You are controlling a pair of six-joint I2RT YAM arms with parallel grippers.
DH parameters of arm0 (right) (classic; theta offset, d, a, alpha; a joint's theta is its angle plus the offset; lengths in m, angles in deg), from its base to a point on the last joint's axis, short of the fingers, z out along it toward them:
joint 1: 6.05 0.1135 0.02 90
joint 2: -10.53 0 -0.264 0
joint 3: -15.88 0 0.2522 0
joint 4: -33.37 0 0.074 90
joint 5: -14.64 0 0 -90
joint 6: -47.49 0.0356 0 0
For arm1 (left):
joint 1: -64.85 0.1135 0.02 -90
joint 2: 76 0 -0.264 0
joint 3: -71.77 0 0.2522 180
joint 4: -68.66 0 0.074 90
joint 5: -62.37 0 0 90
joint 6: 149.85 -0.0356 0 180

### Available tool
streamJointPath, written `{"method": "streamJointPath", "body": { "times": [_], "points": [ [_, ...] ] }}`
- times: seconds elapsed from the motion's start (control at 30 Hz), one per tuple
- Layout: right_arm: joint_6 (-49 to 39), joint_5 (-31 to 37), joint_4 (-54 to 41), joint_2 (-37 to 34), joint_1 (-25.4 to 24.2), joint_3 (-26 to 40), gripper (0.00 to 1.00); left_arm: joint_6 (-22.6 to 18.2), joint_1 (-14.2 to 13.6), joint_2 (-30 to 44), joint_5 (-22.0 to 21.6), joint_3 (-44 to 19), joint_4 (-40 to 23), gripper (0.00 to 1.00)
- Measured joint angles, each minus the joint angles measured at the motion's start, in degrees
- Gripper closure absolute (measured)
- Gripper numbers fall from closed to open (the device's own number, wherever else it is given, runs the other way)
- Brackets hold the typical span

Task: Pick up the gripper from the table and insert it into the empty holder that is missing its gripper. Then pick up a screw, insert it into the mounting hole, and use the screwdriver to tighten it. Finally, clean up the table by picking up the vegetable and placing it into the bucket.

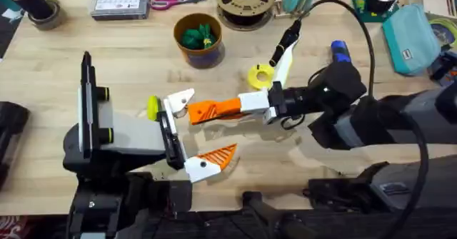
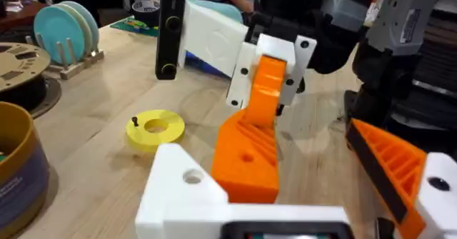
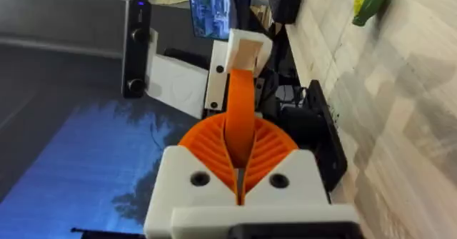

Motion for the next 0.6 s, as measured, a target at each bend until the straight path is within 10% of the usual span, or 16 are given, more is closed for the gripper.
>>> {"method": "streamJointPath", "body": {
  "times": [0.6],
  "points": [
    [1.4, 1.3, 0.0, 0.0, 0.0, 0.0, 0.993, 0.0, 0.0, 0.0, 0.0, 0.0, 0.0, 0.015]
  ]
}}
